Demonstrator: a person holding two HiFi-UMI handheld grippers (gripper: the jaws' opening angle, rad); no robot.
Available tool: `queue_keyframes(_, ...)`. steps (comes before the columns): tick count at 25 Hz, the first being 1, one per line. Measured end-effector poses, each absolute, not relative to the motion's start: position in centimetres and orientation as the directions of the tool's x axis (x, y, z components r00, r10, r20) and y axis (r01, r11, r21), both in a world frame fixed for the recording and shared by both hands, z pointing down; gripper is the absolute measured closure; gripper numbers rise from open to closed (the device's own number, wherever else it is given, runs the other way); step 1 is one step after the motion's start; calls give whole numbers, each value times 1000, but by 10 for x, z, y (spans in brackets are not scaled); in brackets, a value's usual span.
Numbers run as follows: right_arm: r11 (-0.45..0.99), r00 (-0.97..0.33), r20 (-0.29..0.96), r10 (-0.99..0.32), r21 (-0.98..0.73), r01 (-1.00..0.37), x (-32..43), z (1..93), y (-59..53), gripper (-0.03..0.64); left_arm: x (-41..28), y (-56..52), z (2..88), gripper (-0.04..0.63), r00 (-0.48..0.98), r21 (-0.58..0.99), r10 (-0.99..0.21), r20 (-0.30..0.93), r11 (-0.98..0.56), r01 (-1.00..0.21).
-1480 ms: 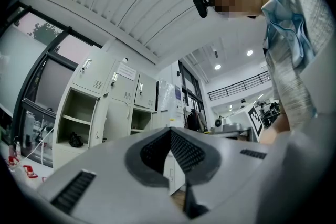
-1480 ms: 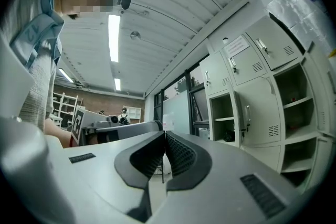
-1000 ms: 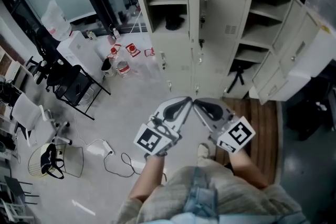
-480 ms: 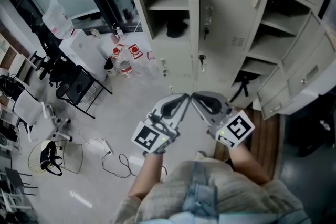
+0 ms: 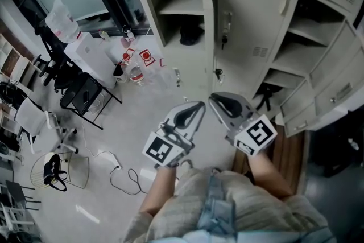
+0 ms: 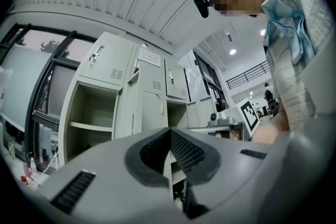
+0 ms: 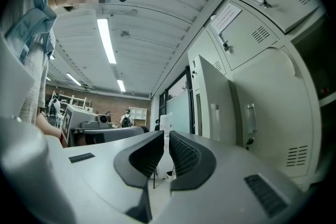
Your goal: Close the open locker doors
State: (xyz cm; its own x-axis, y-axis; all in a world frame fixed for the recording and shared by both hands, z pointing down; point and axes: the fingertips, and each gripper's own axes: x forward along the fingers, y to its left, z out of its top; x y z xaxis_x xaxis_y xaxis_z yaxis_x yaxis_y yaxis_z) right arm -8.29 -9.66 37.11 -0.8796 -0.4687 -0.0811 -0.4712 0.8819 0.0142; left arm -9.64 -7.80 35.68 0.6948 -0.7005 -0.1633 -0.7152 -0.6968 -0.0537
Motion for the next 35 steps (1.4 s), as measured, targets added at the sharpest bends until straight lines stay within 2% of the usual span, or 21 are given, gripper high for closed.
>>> queue_keyframes(3,866,-864,-79,-498,2,-499,-82,370,-113,609,-101,-94,357,592,705,-50,-689,-167,-708,-704)
queue_keyframes(6,848,-846,-73,-529,-12,-529,-81,371,-130,571,-104,-110,355,592,732,-55,-658,-179,-736,-675)
queue_keyframes(10,812,-810,-51,-584,-8,-584,-83,375,-150,554,-109,-129,354,592,773,-55,-605,-190,-780,-624)
queue_keyframes(17,739,-739,-23,-674,-38,-673,-84,375,-185,554,-118,-161,353,592,834,-53,-520,-187,-842,-537)
queue_keyframes(23,716,-716,-12,-698,-28,-698,-92,376,-199,554,-128,-177,355,592,857,-45,-483,-179,-866,-498)
queue_keyframes(29,741,-740,-31,-671,-31,-671,-119,371,-199,554,-146,-190,349,592,842,-45,-506,-186,-852,-521)
queue_keyframes(35,741,-740,-36,-671,-31,-670,-149,370,-206,554,-174,-199,342,592,800,-86,-578,-160,-799,-595)
